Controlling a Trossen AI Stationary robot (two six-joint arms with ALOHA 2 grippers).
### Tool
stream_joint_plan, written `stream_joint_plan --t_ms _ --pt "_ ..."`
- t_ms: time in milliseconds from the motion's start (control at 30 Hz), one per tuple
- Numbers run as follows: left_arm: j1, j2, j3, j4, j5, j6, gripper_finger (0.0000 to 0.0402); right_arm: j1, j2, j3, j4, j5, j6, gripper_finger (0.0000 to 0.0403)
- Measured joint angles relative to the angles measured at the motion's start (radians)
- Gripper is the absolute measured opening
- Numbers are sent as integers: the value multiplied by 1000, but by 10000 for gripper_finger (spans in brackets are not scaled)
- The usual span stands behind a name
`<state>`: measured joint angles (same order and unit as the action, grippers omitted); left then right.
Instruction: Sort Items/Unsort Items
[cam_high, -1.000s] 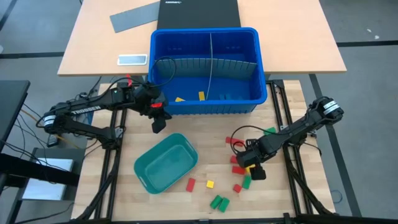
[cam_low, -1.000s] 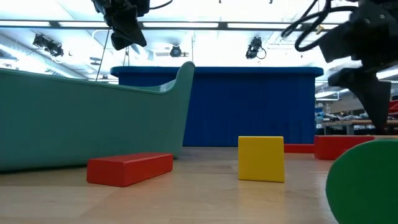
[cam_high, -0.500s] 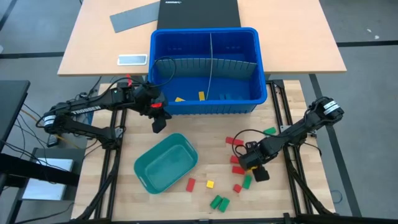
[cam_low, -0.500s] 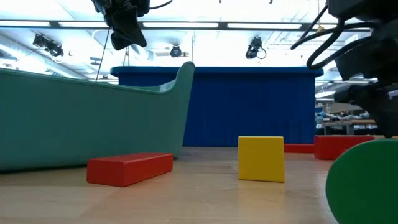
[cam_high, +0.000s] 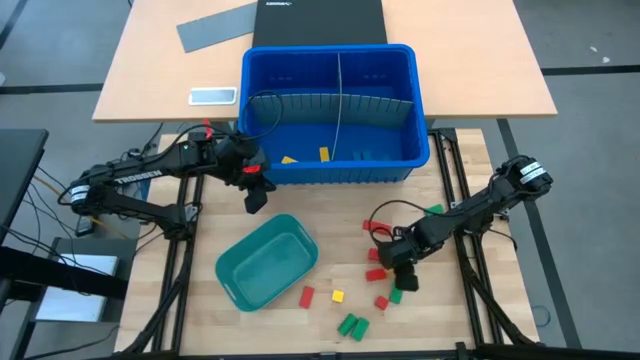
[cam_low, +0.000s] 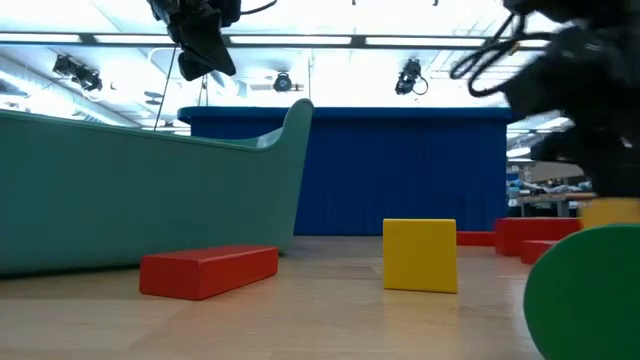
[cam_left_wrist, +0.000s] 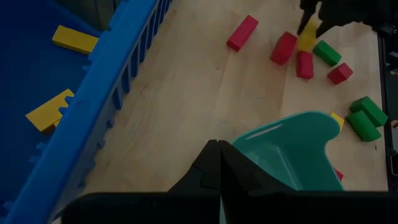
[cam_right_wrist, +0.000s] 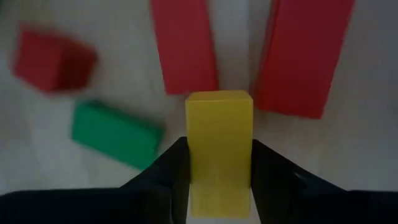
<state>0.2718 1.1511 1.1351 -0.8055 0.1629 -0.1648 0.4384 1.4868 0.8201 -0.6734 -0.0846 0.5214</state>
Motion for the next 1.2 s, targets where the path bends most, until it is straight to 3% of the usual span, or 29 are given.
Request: stream_joint_plan --t_ms 267,433,700,867,1033,1200 --pt "0 0 0 1 -8 4 0 -10 0 134 -50 20 65 127" --pt "0 0 0 1 -7 4 0 -11 0 308 -148 62 44 127" --pt "0 0 0 76 -7 4 0 -159 0 621 -186 487 -39 127" --pt "0 0 0 77 -6 8 0 -340 -1 727 5 613 -129 127" --pt "0 0 0 80 -3 25 0 -518 21 734 317 599 -206 127" --pt "0 0 0 81 11 25 0 -641 94 732 463 541 -228 127"
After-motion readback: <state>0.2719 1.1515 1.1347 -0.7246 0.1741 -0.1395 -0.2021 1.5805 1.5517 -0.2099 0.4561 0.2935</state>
